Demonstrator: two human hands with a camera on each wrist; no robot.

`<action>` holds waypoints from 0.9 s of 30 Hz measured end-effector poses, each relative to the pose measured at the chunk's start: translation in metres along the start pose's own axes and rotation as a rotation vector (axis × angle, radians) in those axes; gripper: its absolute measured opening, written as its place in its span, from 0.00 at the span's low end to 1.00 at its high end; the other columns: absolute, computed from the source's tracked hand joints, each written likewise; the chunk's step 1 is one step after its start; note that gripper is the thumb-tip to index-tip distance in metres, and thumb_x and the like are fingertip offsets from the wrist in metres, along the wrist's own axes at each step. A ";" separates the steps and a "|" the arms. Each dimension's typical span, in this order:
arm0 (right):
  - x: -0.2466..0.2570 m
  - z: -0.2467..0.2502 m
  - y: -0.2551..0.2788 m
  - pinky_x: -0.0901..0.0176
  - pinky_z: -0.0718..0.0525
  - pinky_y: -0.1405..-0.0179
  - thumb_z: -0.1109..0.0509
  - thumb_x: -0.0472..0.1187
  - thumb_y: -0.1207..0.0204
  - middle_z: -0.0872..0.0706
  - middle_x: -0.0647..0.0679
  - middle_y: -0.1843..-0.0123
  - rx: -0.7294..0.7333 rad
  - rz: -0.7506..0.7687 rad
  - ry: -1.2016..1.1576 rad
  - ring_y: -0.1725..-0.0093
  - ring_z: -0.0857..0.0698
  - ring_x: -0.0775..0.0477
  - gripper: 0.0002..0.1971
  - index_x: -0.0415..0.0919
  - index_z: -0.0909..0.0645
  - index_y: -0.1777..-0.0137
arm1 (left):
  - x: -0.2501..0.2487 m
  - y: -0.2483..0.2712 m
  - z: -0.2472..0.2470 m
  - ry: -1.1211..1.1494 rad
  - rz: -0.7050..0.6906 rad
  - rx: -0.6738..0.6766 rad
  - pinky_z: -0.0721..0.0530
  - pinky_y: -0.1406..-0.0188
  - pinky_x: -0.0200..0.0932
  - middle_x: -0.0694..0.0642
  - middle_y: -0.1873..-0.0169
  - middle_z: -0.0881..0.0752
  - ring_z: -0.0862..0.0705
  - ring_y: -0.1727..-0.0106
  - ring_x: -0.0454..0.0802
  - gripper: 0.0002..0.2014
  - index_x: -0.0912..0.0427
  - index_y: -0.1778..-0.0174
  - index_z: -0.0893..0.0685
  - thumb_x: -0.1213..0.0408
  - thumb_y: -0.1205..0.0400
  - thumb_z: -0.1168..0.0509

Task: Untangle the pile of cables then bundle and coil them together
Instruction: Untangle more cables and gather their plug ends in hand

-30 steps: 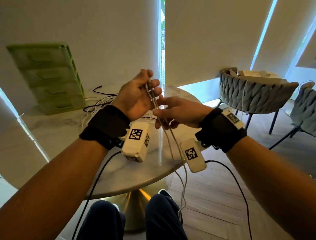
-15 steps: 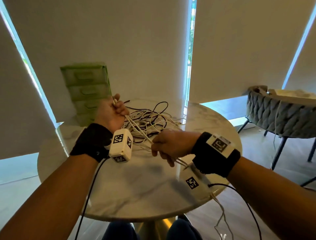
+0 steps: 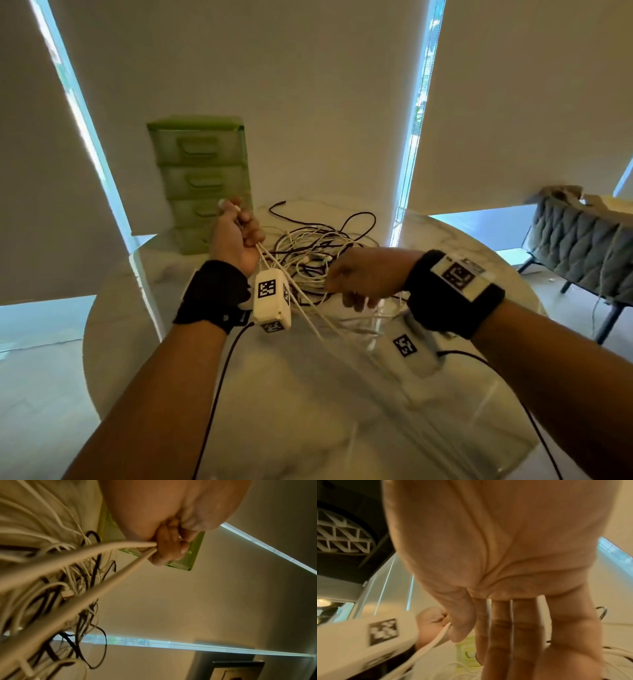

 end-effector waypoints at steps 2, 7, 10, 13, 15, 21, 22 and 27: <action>-0.004 0.012 -0.027 0.60 0.15 0.64 0.40 0.45 0.16 0.15 0.51 0.57 -0.103 -0.003 0.081 0.61 0.13 0.50 0.11 0.44 0.18 0.42 | 0.003 -0.004 0.009 -0.041 0.005 -0.009 0.42 0.90 0.32 0.47 0.80 0.31 0.39 0.84 0.39 0.12 0.53 0.54 0.24 0.58 0.10 0.51; -0.003 0.014 -0.077 0.50 0.23 0.36 0.39 0.54 0.18 0.17 0.46 0.36 -0.180 -0.013 0.308 0.36 0.20 0.43 0.19 0.44 0.17 0.37 | 0.007 -0.008 0.025 -0.058 0.052 -0.021 0.43 0.90 0.30 0.49 0.80 0.31 0.39 0.85 0.39 0.13 0.52 0.57 0.26 0.61 0.10 0.53; -0.012 0.012 -0.091 0.51 0.20 0.42 0.38 0.59 0.21 0.14 0.47 0.45 -0.109 -0.079 0.331 0.43 0.17 0.44 0.22 0.43 0.13 0.44 | 0.016 -0.010 0.033 -0.057 0.118 -0.026 0.42 0.90 0.30 0.50 0.79 0.28 0.39 0.85 0.40 0.13 0.53 0.58 0.26 0.61 0.11 0.53; -0.014 0.010 -0.092 0.56 0.21 0.51 0.32 0.59 0.24 0.14 0.52 0.53 -0.074 -0.086 0.382 0.49 0.16 0.47 0.17 0.48 0.11 0.49 | 0.021 -0.012 0.038 -0.089 0.136 -0.040 0.43 0.89 0.29 0.51 0.78 0.28 0.40 0.85 0.40 0.12 0.52 0.54 0.24 0.61 0.11 0.52; -0.009 0.011 -0.090 0.57 0.23 0.51 0.30 0.55 0.24 0.15 0.53 0.54 -0.073 -0.049 0.383 0.51 0.18 0.50 0.12 0.49 0.12 0.51 | 0.022 -0.011 0.038 -0.108 0.140 -0.028 0.43 0.88 0.30 0.51 0.77 0.28 0.40 0.85 0.40 0.12 0.50 0.51 0.24 0.61 0.11 0.53; -0.003 0.046 -0.068 0.60 0.24 0.57 0.35 0.43 0.18 0.16 0.56 0.66 -0.264 0.067 0.089 0.64 0.19 0.57 0.13 0.52 0.21 0.65 | 0.028 -0.008 0.033 -0.114 0.207 0.010 0.43 0.89 0.29 0.52 0.78 0.28 0.40 0.86 0.41 0.13 0.53 0.57 0.26 0.65 0.13 0.54; -0.005 0.052 -0.065 0.60 0.22 0.58 0.36 0.42 0.17 0.16 0.54 0.66 -0.292 0.074 0.026 0.65 0.19 0.56 0.12 0.51 0.20 0.64 | 0.030 -0.008 0.032 -0.120 0.214 0.011 0.43 0.89 0.29 0.52 0.77 0.28 0.40 0.86 0.41 0.13 0.53 0.57 0.26 0.64 0.13 0.54; -0.012 0.083 -0.053 0.59 0.24 0.62 0.38 0.36 0.16 0.19 0.49 0.67 -0.500 0.144 -0.407 0.65 0.23 0.51 0.12 0.45 0.16 0.59 | 0.034 -0.005 0.027 -0.147 0.226 0.025 0.45 0.88 0.30 0.51 0.76 0.30 0.40 0.85 0.41 0.10 0.53 0.55 0.27 0.58 0.13 0.50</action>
Point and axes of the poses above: each hand's wrist, its own y-axis away from the middle knuckle, its own z-axis out of the back of the hand, x = y × z, the point moved 8 cm from there along -y, towards the middle knuckle
